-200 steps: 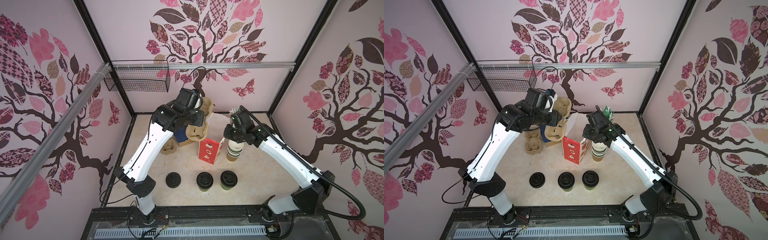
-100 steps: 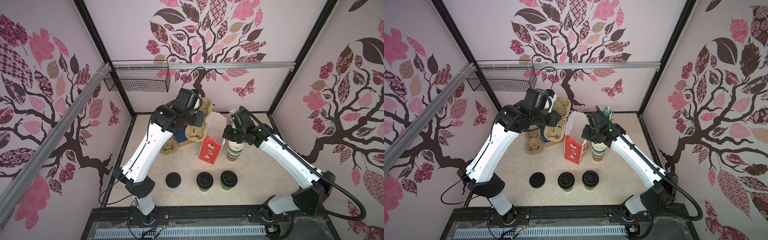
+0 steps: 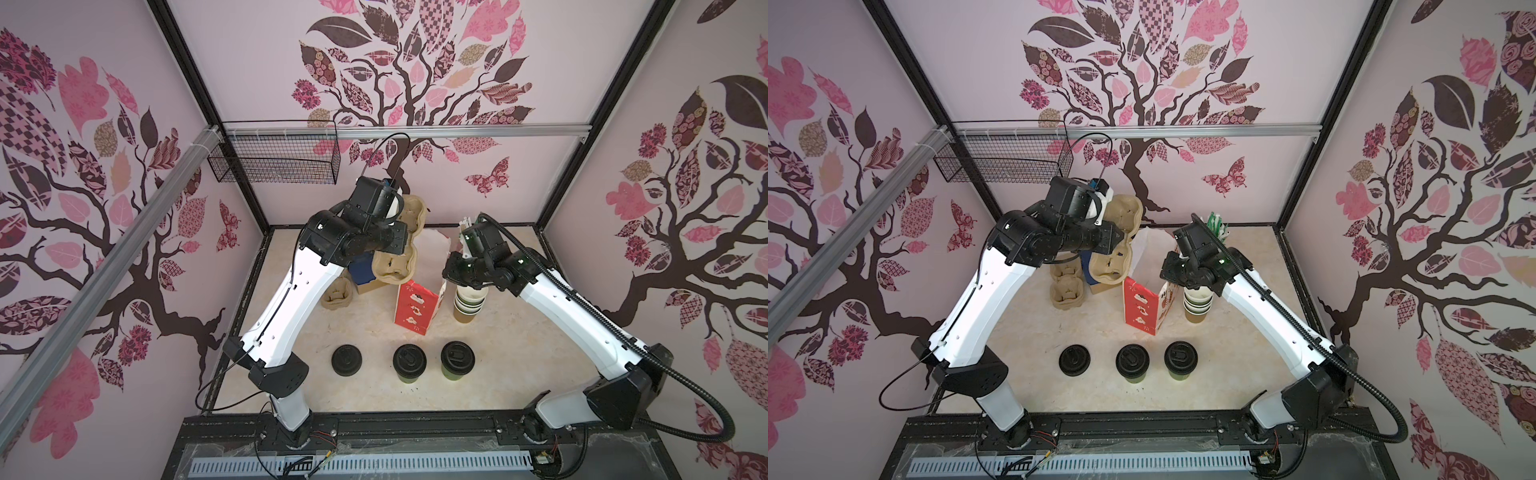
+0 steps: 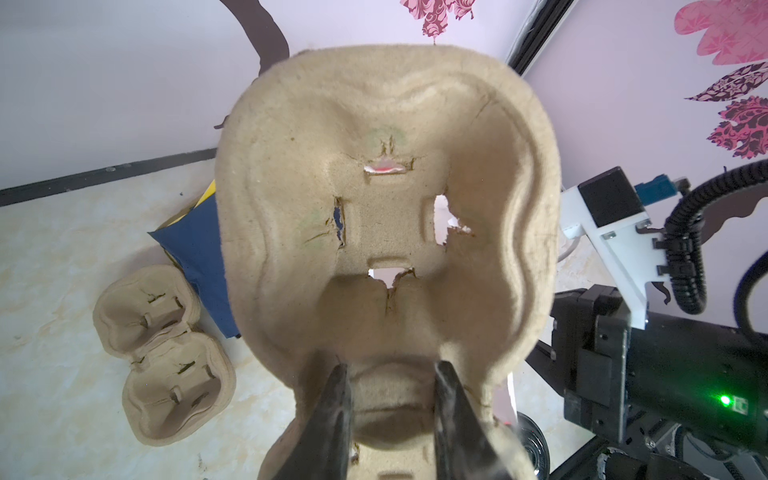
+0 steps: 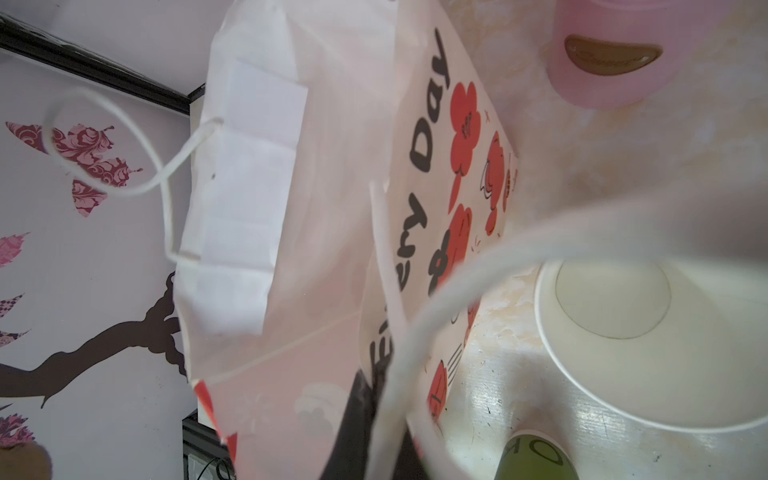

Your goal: Pack the takeout coffee

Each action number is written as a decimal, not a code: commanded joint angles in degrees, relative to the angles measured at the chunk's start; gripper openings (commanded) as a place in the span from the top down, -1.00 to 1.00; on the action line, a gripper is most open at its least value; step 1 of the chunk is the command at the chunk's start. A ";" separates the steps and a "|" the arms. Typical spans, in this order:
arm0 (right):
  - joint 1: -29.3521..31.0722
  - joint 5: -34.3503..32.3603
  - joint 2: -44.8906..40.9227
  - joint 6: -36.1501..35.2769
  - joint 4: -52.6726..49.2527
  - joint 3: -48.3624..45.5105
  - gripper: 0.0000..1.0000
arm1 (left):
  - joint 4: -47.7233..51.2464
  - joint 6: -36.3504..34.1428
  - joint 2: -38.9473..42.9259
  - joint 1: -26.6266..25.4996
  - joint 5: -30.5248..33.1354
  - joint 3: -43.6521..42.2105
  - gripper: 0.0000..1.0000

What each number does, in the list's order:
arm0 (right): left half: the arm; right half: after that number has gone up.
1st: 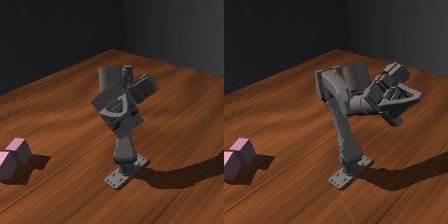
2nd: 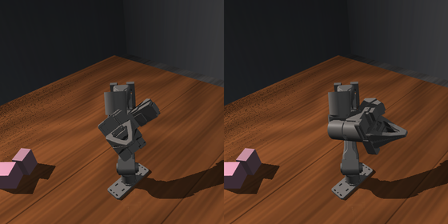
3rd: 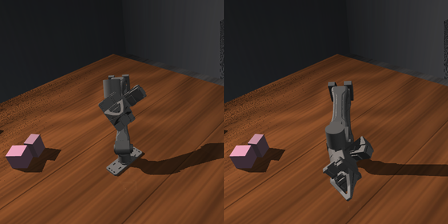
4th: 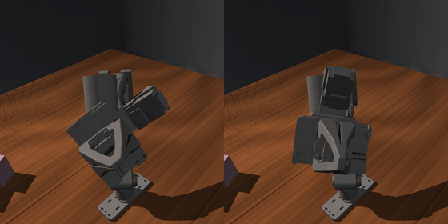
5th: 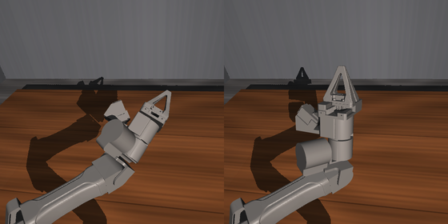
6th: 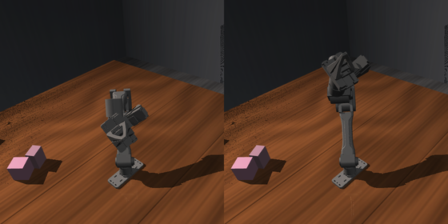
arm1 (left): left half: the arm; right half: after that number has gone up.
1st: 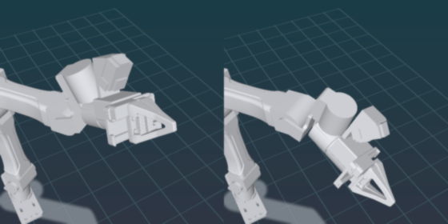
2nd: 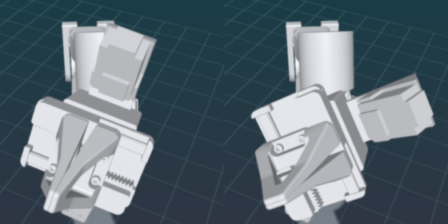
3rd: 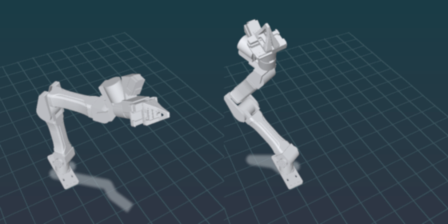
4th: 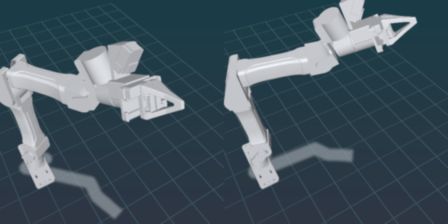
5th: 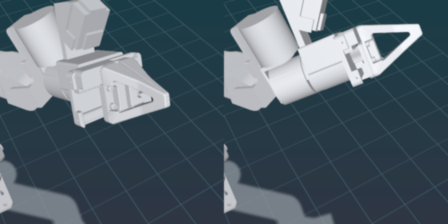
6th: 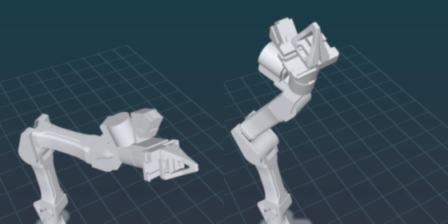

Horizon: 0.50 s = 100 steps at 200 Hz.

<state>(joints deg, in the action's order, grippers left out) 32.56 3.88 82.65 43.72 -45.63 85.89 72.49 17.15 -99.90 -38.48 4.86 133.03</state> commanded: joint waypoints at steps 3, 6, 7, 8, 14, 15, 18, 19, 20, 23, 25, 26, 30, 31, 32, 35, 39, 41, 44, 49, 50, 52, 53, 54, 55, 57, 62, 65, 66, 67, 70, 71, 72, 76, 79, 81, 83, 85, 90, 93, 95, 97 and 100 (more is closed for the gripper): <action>0.32 0.24 -2.50 0.46 -2.49 -0.34 0.89 | -1.41 0.95 0.75 -0.21 -0.69 -1.48 0.60; 0.36 -0.09 -2.42 0.34 -2.56 -0.40 0.88 | -1.53 0.97 0.82 -0.20 -0.69 -1.65 0.61; 0.34 -0.18 -2.41 0.28 -2.55 -0.43 0.88 | -1.55 0.96 0.88 -0.19 -0.76 -1.69 0.61; 0.33 -0.27 -2.41 0.25 -2.59 -0.49 0.87 | -1.55 1.01 0.90 -0.24 -0.79 -1.75 0.60; 0.32 -0.71 -2.28 -0.06 -2.74 -0.61 0.82 | -1.88 1.04 1.03 -0.23 -0.83 -2.04 0.61; 0.36 -0.76 -2.25 -0.06 -2.77 -0.66 0.81 | -1.85 1.04 0.98 -0.25 -0.82 -2.06 0.60; 0.39 -0.94 -2.20 -0.19 -2.80 -0.71 0.77 | -1.92 1.05 1.04 -0.26 -0.84 -2.07 0.61; 0.40 -1.00 -2.17 -0.21 -2.80 -0.72 0.76 | -1.96 1.05 1.07 -0.22 -0.88 -2.12 0.61; 0.36 -1.08 -2.16 -0.26 -2.89 -0.68 0.75 | -1.98 1.05 1.05 -0.21 -0.89 -2.14 0.61; 0.32 -1.29 -2.10 -0.36 -3.03 -0.59 0.71 | -2.04 1.05 0.95 -0.27 -0.92 -2.22 0.61; 0.34 -1.50 -2.11 -0.43 -3.06 -0.56 0.69 | -2.03 1.07 0.94 -0.28 -0.91 -2.22 0.61; 0.33 -1.59 -2.08 -0.46 -3.10 -0.46 0.68 | -2.15 1.06 0.93 -0.24 -0.91 -2.19 0.60; 0.36 -2.02 -2.00 -0.68 -3.36 -0.38 0.62 | -2.17 1.05 0.93 -0.20 -1.03 -2.19 0.61; 0.38 -2.12 -1.98 -0.72 -3.39 -0.33 0.61 | -2.18 1.05 0.89 -0.19 -1.06 -2.22 0.60; 0.39 -2.25 -1.98 -0.73 -3.45 -0.31 0.60 | -2.13 1.05 0.87 -0.19 -1.07 -2.23 0.60; 0.34 -2.51 -1.97 -0.82 -3.63 -0.22 0.55 | -2.25 1.05 0.80 -0.27 -1.01 -2.17 0.60; 0.36 -2.89 -1.97 -1.12 -3.67 -0.03 0.49 | -2.26 1.05 0.76 -0.28 -1.04 -2.17 0.61; 0.35 -3.08 -1.97 -1.17 -3.81 0.05 0.47 | -2.22 1.05 0.78 -0.28 -1.07 -2.17 0.61; 0.36 -3.34 -1.98 -1.38 -4.00 0.26 0.42 | -2.26 1.05 0.72 -0.23 -1.10 -2.14 0.60; 0.32 -3.87 -2.04 -1.61 -4.38 0.69 0.34 | -2.32 1.00 0.51 -0.20 -1.16 -2.07 0.61; 0.32 -3.96 -2.05 -1.71 -4.43 0.82 0.33 | -2.29 1.02 0.50 -0.20 -1.17 -2.07 0.61; 0.36 -4.08 -1.99 -1.89 -4.64 1.05 0.31 | -2.29 1.04 0.50 -0.22 -1.26 -2.05 0.61; 0.38 -4.15 -1.98 -1.98 -4.77 1.13 0.29 | -2.32 1.04 0.45 -0.25 -1.26 -1.98 0.61; 0.39 -4.24 -1.97 -2.02 -4.84 1.26 0.27 | -2.34 1.05 0.47 -0.26 -1.30 -1.94 0.61; 0.40 -4.32 -1.97 -2.09 -4.96 1.41 0.26 | -2.34 1.05 0.44 -0.23 -1.33 -1.92 0.61; 0.36 -4.52 -2.01 -2.18 -5.19 1.68 0.22 | -2.35 1.05 0.44 -0.25 -1.39 -1.90 0.61; 0.33 -4.99 -2.16 -2.57 -5.74 2.32 0.14 | -2.37 1.05 0.27 -0.25 -1.44 -1.83 0.60; 0.36 -5.23 -2.27 -2.79 -5.93 2.69 0.08 | -2.36 1.05 0.16 -0.22 -1.47 -1.75 0.61; 0.34 -5.30 -2.34 -2.91 -6.03 2.79 0.06 | -2.36 1.05 0.11 -0.21 -1.50 -1.74 0.60; 0.33 -5.38 -2.42 -2.97 -6.09 2.88 0.05 | -2.35 1.05 0.12 -0.20 -1.47 -1.73 0.60; 0.36 -5.57 -2.68 -3.29 -6.22 3.16 -0.01 | -2.29 1.05 0.01 -0.25 -1.45 -1.58 0.61; 0.34 -5.60 -2.72 -3.38 -6.27 3.24 -0.03 | -2.28 1.05 -0.06 -0.22 -1.40 -1.52 0.61; 0.37 -5.71 -2.78 -3.47 -6.29 3.37 -0.05 | -2.31 1.05 -0.09 -0.21 -1.37 -1.49 0.61; 0.36 -5.89 -3.23 -3.98 -6.34 3.42 -0.10 | -2.22 1.09 -0.22 -0.23 -1.20 -1.26 0.61; 0.38 -6.09 -3.70 -4.42 -6.28 3.49 -0.14 | -2.18 1.14 -0.29 -0.23 -1.13 -1.08 0.61; 0.33 -6.21 -3.94 -4.61 -6.17 3.50 -0.16 | -2.09 1.14 -0.43 -0.20 -1.14 -0.90 0.61; 0.38 -6.29 -4.28 -4.85 -6.13 3.45 -0.17 | -2.09 1.15 -0.49 -0.26 -1.10 -0.75 0.61; 0.27 -6.41 -4.55 -5.05 -6.01 3.49 -0.19 | -2.00 1.18 -0.55 -0.21 -1.02 -0.54 0.61; 0.25 -6.79 -5.38 -5.54 -5.93 3.41 -0.22 | -1.96 1.14 -0.72 -0.28 -1.04 -0.18 0.62; 0.24 -7.07 -5.86 -5.72 -5.88 3.45 -0.24 | -1.94 1.20 -0.80 -0.23 -1.12 -0.03 0.62; 0.23 -7.23 -6.21 -5.88 -5.95 3.49 -0.25 | -1.96 1.22 -0.86 -0.27 -1.09 0.06 0.62; 0.16 -7.33 -6.50 -6.03 -5.96 3.50 -0.26 | -2.06 1.22 -0.90 -0.21 -1.09 0.20 0.62; 0.10 -7.53 -7.02 -6.24 -5.96 3.57 -0.27 | -2.08 1.23 -0.93 -0.23 -1.21 0.43 0.62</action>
<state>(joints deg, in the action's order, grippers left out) 32.56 -0.56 81.14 40.49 -49.60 86.30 72.01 18.02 -100.14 -38.57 3.99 131.81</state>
